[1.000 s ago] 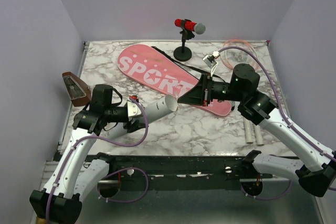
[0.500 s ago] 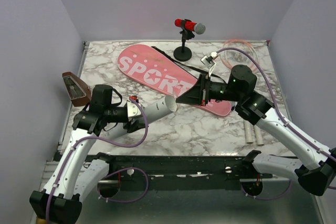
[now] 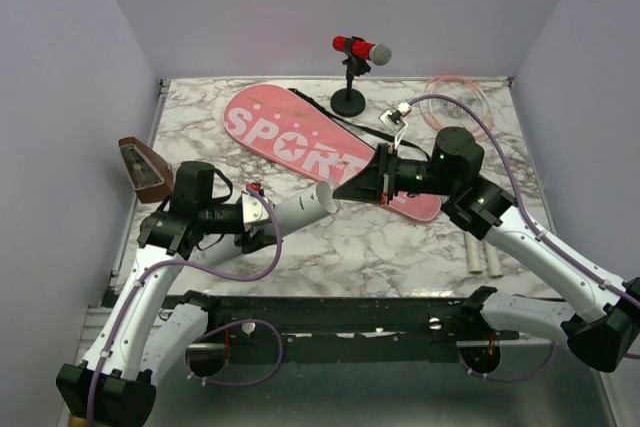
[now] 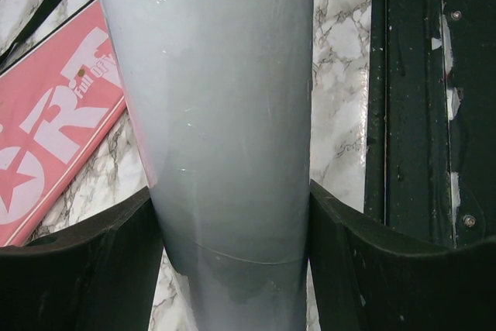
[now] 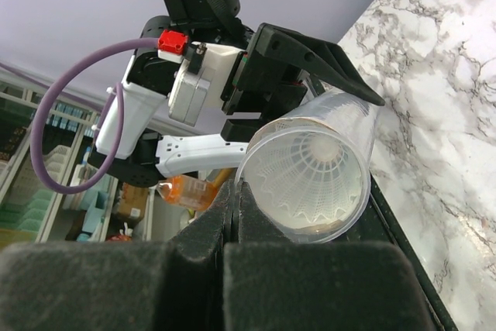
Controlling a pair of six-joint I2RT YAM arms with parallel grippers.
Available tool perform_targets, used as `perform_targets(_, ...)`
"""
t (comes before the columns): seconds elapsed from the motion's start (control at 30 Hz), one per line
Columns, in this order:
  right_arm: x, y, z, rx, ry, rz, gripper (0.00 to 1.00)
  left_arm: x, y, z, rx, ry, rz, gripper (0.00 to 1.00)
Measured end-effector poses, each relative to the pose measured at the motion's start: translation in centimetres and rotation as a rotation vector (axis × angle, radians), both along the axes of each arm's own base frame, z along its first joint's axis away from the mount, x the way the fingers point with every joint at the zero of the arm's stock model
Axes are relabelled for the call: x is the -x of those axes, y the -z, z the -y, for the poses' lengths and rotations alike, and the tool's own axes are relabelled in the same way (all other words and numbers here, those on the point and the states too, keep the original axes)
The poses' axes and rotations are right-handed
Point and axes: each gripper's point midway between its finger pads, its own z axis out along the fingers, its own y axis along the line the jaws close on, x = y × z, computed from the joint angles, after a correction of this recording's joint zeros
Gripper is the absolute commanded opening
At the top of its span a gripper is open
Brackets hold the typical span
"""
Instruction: Pack up the badminton gear
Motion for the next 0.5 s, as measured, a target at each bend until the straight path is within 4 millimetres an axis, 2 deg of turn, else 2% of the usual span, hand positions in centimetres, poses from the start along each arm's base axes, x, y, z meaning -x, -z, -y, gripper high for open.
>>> perform_targets(0.5,0.46,0.46,-0.69,-0.041,-0.034,-0.007,0.01,0.05,0.03,0.0,0.0,0.001,-0.003,0.37)
